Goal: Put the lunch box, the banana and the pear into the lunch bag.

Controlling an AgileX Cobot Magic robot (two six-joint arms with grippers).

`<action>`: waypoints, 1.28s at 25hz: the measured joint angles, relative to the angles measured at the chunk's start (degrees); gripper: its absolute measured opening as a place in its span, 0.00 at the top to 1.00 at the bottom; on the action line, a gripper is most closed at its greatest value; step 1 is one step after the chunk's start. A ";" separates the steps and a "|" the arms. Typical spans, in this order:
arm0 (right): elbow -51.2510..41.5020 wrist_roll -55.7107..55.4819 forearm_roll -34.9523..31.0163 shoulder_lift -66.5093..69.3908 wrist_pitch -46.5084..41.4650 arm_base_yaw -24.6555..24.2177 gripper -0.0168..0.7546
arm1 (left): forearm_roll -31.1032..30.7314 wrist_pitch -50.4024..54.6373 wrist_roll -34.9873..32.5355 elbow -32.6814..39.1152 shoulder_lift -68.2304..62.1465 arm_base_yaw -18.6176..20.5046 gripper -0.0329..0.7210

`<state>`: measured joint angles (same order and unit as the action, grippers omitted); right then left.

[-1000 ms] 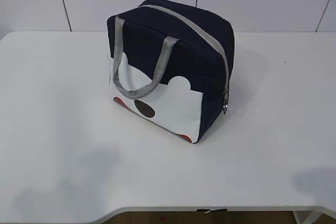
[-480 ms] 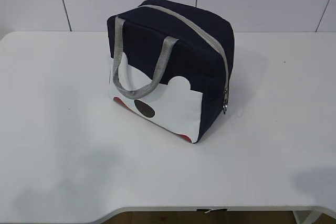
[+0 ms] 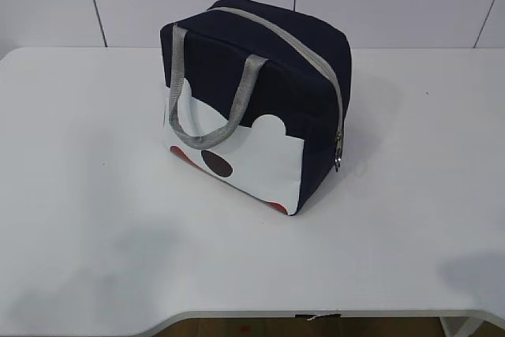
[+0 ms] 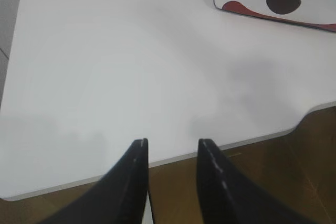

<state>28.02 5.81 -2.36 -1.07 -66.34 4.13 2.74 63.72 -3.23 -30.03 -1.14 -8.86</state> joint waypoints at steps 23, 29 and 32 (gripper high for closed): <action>0.00 0.00 0.00 0.00 0.12 -11.14 0.53 | 0.11 0.00 0.00 0.00 0.00 14.60 0.64; 0.00 0.00 0.00 0.00 0.19 -11.14 0.53 | 0.11 0.00 0.00 0.00 0.00 14.65 0.64; 0.00 0.00 0.00 0.00 0.19 -11.14 0.53 | 0.21 0.00 0.00 0.00 0.00 14.65 0.64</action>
<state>28.02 5.81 -2.36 -1.07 -66.15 -7.01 2.95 63.72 -3.23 -30.03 -1.14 5.79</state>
